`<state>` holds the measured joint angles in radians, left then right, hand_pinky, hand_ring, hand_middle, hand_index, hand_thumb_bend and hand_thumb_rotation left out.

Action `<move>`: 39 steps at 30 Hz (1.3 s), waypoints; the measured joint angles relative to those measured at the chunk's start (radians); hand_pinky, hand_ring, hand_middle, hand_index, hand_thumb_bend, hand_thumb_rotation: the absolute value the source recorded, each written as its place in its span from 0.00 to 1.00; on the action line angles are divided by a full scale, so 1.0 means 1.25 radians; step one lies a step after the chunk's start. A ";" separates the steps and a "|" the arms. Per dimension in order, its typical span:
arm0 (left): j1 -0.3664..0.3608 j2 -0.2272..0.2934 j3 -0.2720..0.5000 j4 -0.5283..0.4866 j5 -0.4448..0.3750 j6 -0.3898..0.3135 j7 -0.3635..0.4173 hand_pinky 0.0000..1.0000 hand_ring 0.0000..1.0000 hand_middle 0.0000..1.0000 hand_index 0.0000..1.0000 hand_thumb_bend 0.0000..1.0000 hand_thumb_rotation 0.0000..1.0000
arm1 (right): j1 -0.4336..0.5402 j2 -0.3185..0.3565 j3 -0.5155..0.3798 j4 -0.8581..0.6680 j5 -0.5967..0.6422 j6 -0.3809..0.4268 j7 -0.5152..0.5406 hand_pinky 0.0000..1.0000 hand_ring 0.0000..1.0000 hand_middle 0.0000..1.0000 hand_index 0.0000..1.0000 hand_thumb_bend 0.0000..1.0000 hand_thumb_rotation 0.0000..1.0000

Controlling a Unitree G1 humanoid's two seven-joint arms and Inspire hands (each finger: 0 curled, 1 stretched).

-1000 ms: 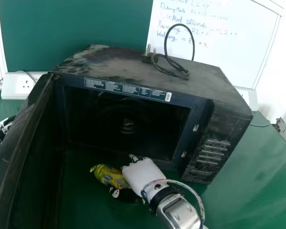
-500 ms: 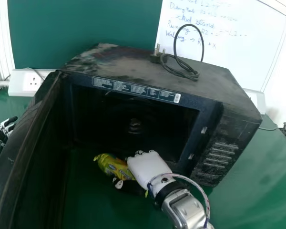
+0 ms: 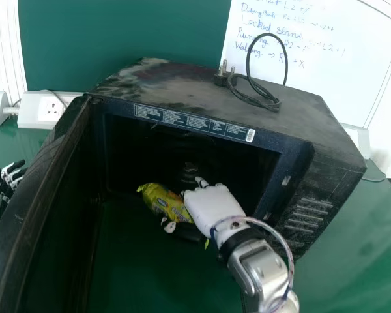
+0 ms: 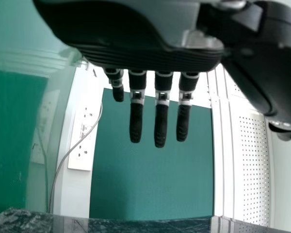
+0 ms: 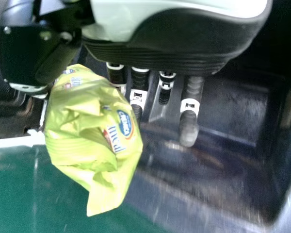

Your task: Put biscuit inside oven

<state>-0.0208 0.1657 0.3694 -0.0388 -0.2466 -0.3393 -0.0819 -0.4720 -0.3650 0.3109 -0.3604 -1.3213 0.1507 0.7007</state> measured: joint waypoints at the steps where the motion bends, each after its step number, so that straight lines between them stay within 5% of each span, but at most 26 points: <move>1: 0.000 0.000 0.000 0.000 0.000 0.000 0.000 0.62 0.68 0.69 0.72 0.50 0.50 | -0.007 0.005 0.000 0.009 0.001 0.005 -0.003 0.13 0.21 0.47 0.49 0.53 0.00; 14: 0.000 0.000 0.000 0.000 0.000 0.000 0.001 0.63 0.68 0.70 0.72 0.51 0.51 | -0.078 0.005 -0.001 0.142 0.013 0.020 -0.088 0.19 0.27 0.47 0.49 0.53 0.00; 28: 0.000 0.000 0.001 0.001 0.001 -0.003 -0.001 0.62 0.68 0.69 0.72 0.51 0.52 | -0.161 0.011 0.014 0.377 0.078 0.025 -0.293 0.20 0.29 0.47 0.49 0.53 0.00; 34: 0.001 0.000 0.001 0.001 0.001 -0.004 -0.001 0.63 0.68 0.69 0.73 0.51 0.51 | -0.214 0.016 0.039 0.484 0.112 0.011 -0.391 0.15 0.22 0.47 0.49 0.53 0.00; 39: 0.002 0.000 0.001 0.001 0.001 -0.003 0.000 0.63 0.68 0.69 0.73 0.51 0.52 | -0.261 0.020 0.067 0.573 0.135 0.006 -0.439 0.18 0.27 0.47 0.49 0.53 0.00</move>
<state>-0.0187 0.1659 0.3700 -0.0381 -0.2455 -0.3429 -0.0815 -0.7977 -0.3397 0.3944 0.3561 -1.1529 0.1583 0.1516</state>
